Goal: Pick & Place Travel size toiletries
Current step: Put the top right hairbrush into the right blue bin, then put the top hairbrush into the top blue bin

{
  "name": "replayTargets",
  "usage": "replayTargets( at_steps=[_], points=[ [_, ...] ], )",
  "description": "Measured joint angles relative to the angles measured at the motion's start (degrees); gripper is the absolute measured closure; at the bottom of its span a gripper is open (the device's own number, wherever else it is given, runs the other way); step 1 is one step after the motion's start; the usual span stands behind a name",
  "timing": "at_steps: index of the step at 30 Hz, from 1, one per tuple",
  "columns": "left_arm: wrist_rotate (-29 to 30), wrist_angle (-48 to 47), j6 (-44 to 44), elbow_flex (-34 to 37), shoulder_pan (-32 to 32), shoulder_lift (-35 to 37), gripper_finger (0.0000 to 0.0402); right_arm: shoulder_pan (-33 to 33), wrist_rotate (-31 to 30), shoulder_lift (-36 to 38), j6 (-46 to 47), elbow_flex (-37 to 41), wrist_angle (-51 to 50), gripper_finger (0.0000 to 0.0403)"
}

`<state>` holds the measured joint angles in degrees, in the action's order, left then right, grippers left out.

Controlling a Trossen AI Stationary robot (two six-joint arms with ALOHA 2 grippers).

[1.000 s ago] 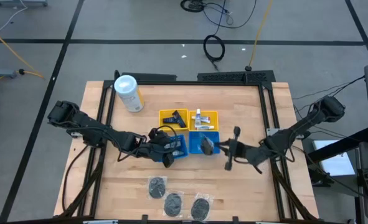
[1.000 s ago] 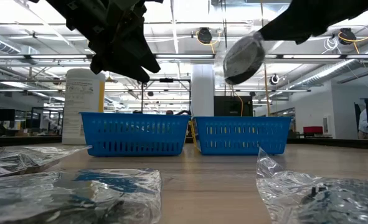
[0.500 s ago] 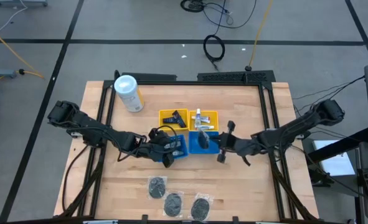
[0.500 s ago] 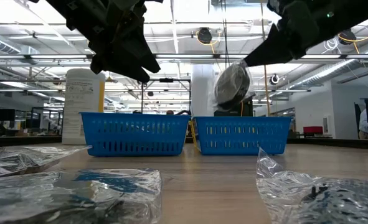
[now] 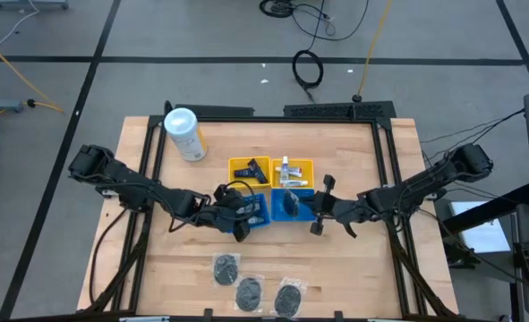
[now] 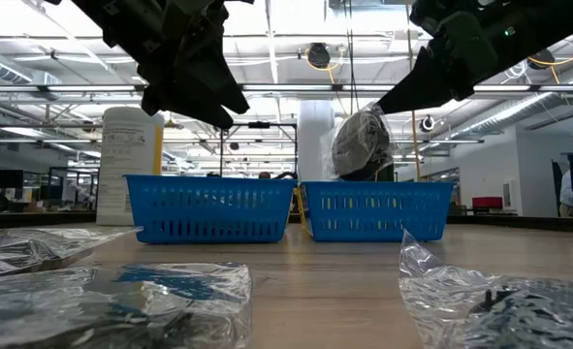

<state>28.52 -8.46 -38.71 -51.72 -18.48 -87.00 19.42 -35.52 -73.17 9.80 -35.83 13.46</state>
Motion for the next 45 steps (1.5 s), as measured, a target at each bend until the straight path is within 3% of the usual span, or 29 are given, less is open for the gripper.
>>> replayTargets(
  at_steps=[6, 18, 24, 30, 38, 45],
  points=[
    [-0.03, -0.01, 0.20, 0.00, -0.39, 0.00, 0.0215, 0.00, -0.12, 0.00, -0.17, 0.00, 0.00, 0.0391],
    [-0.16, -0.49, 1.41, 0.00, -4.02, 0.00, 0.0215, 0.02, -1.95, 0.07, -0.44, 0.00, -0.03, 0.0281],
    [-5.93, -1.36, 0.16, 0.00, -9.39, 0.00, 0.0215, 0.40, -1.82, 0.13, -0.44, 0.00, 0.02, 0.0264],
    [-8.71, -5.45, -7.39, 0.00, -15.73, 0.00, 0.0215, 0.72, -1.71, 0.13, -0.44, 0.00, 0.02, 0.0267],
    [-4.18, -20.39, -24.15, 0.00, -20.36, 0.00, 0.0215, 0.72, -1.69, 0.13, -0.44, 0.00, 0.04, 0.0264],
    [-3.04, -24.53, -30.11, 0.00, -21.79, 0.00, 0.0194, 0.72, -1.68, 0.13, -0.18, 0.00, 0.04, 0.0267]
  ],
)
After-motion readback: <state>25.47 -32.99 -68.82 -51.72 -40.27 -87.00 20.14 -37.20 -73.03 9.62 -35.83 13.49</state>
